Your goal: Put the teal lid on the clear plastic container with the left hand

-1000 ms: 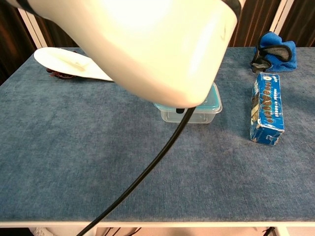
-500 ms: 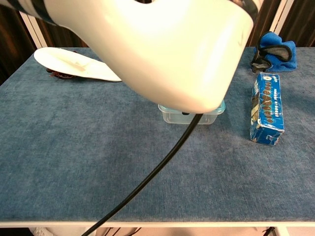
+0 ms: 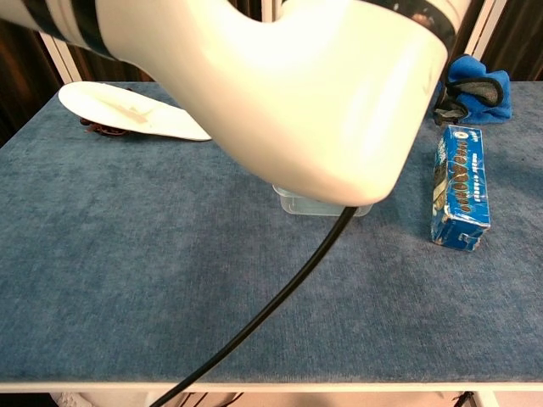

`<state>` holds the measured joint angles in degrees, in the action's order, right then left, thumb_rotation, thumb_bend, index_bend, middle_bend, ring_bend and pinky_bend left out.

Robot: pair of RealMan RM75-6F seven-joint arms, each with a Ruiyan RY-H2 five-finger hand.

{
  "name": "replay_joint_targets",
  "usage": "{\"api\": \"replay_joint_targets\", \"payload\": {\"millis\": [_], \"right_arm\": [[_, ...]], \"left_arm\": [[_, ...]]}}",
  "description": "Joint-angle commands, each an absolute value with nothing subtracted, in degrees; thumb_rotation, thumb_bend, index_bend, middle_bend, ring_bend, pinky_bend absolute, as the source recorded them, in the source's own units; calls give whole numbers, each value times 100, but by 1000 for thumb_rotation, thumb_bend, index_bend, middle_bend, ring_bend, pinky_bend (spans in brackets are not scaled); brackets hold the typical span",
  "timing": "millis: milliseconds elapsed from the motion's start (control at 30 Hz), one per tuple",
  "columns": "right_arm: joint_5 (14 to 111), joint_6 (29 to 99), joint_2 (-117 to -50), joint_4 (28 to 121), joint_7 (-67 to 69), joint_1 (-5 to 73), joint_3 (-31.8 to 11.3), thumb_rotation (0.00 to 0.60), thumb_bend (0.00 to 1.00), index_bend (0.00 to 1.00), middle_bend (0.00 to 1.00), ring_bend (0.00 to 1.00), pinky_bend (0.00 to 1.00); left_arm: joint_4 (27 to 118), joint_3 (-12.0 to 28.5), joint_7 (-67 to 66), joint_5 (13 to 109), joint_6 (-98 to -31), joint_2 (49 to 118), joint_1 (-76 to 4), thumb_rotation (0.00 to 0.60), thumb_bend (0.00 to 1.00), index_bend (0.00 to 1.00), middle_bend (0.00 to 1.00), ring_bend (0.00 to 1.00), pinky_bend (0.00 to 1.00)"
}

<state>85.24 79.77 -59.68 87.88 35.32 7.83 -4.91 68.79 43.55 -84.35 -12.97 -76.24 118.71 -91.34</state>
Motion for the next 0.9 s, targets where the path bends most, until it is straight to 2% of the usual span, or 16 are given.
{"api": "replay_joint_targets", "payload": {"millis": [33,133,233,467,600,667,733,900], "right_arm": [[8529,7982,-5972,8786,3540,779,-490,600,5,0,128,0,0],[8534,7997,-5973,8782,3553,771,-491,600,5,0,128,0,0],[8540,8014,-5970,8786,3563,762,-491,600,5,0,128,0,0],[8564,8062,-5961,8814,3580,742,-493,600,6,0,128,0,0],[8577,8085,-5953,8827,3583,733,-494,600,6,0,128,0,0],[8587,8092,-5953,8833,3574,733,-494,600,6,0,128,0,0],[8604,8097,-5951,8846,3560,730,-485,600,6,0,128,0,0],[8613,8130,-5952,8886,3515,714,-483,600,6,0,127,0,0]], "left_arm": [[6928,4373,-8463,-1328,-7611,11859,-9097,600,0,195,105,0,91],[6994,4388,-8477,-1344,-7605,11829,-9048,600,0,82,55,0,90],[7074,4355,-8450,-1274,-7611,11800,-9010,600,0,40,22,0,91],[7445,4210,-8349,-1025,-7648,11660,-8877,600,0,20,5,0,90],[8110,3901,-8135,-518,-7483,11403,-8631,600,0,19,0,0,75],[8570,3692,-8000,-205,-7294,11203,-8452,600,0,48,5,0,62],[9036,3435,-7778,201,-7025,10961,-8228,600,0,129,39,0,54],[9361,2819,-7380,942,-6606,10609,-7933,600,0,272,159,18,66]]}}
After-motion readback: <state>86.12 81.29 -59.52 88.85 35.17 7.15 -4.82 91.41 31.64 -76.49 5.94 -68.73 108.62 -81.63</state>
